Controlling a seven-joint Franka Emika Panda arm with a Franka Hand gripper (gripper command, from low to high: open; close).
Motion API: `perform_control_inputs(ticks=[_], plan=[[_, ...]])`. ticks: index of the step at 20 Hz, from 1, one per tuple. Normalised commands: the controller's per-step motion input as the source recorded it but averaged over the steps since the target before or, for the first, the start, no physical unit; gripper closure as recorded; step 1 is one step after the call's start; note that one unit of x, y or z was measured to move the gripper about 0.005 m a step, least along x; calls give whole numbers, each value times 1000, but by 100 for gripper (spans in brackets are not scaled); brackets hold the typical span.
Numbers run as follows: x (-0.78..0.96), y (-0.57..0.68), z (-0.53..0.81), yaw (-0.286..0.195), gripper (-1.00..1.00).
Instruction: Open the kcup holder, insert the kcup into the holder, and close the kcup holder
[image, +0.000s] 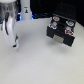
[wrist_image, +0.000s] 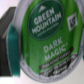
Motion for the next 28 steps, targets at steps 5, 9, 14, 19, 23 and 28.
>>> perform_control_inputs(ticks=[5,9,14,19,23,28], plan=[[127,576,732,10,100],[92,669,706,12,100],[97,676,668,10,100],[132,673,506,10,100],[146,678,310,11,100],[138,678,230,12,100]])
